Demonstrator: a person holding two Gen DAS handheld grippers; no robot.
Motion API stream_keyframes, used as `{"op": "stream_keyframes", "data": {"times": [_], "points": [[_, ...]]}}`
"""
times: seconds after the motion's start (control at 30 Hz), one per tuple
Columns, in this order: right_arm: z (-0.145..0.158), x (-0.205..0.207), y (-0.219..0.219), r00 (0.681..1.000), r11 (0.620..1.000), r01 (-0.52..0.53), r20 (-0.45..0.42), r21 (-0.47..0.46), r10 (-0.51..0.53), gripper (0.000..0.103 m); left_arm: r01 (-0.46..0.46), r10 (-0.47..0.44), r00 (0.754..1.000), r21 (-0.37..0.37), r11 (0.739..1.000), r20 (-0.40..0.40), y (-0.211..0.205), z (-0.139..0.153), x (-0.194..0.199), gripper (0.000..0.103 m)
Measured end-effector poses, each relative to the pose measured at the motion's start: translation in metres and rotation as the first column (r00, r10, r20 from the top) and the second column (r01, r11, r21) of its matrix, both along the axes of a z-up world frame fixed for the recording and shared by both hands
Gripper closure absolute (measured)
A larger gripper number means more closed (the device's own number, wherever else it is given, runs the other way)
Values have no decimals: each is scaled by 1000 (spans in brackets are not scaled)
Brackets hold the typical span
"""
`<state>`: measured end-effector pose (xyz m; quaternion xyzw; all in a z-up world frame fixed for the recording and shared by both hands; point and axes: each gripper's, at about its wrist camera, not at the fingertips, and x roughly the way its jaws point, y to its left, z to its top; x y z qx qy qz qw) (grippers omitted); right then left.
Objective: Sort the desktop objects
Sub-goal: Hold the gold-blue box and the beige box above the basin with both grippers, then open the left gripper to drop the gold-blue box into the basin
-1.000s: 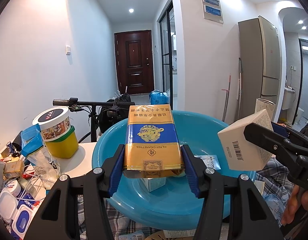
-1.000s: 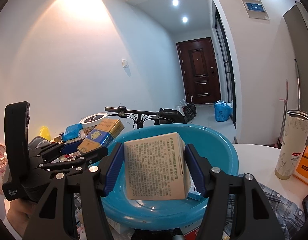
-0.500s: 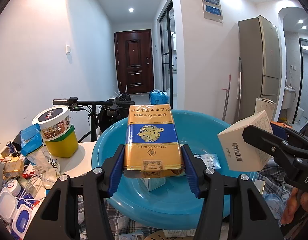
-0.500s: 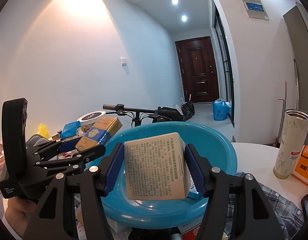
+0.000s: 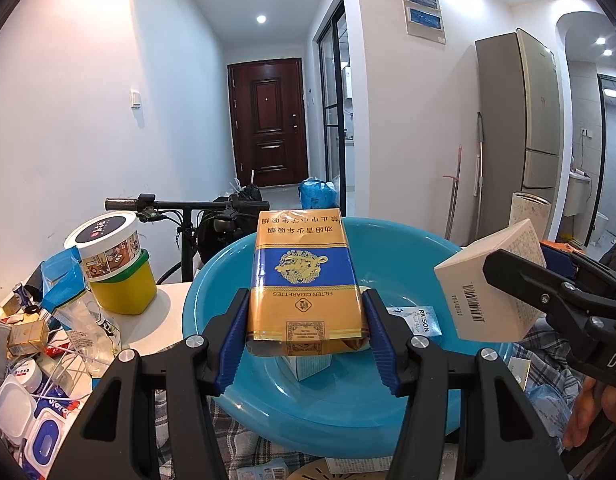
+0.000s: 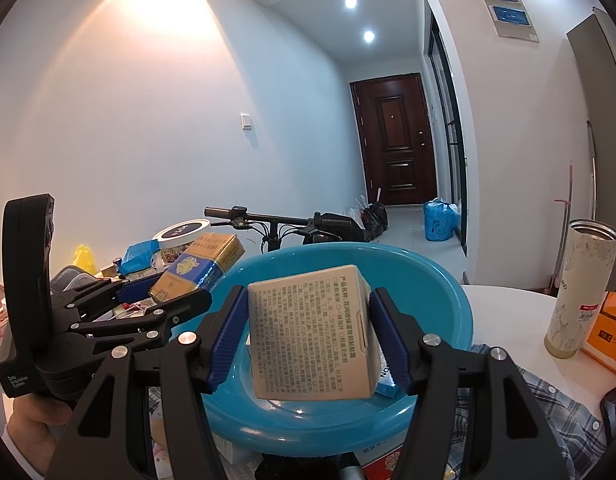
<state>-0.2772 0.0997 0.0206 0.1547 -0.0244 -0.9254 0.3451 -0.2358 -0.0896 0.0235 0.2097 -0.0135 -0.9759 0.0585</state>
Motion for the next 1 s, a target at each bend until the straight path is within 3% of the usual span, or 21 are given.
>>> {"op": "stream_keyframes", "data": {"times": [0.5, 0.53, 0.57, 0.6, 0.7, 1.0], "points": [[1, -1, 1, 1000, 1000, -1, 4, 1, 1, 42, 4, -4, 1000, 17, 1000, 24, -2, 0, 0, 45], [1, -1, 2, 1000, 1000, 0, 2, 2, 0, 42, -5, 4, 1000, 14, 1000, 29, -1, 1, -1, 35], [1, -1, 2, 1000, 1000, 0, 1, 3, 0, 42, -25, 25, 999, -4, 1000, 31, 0, 1, -1, 11], [1, -1, 2, 1000, 1000, 0, 1, 3, 0, 42, -57, 58, 998, -32, 998, 25, 2, 2, 0, 0], [1, -1, 1, 1000, 1000, -1, 1, 3, 1, 42, -71, 70, 997, -86, 994, -15, 9, 4, 5, 0], [1, -1, 1, 1000, 1000, -2, 2, 5, 2, 42, -71, 70, 998, -53, 996, -6, 4, 3, 6, 0]]}}
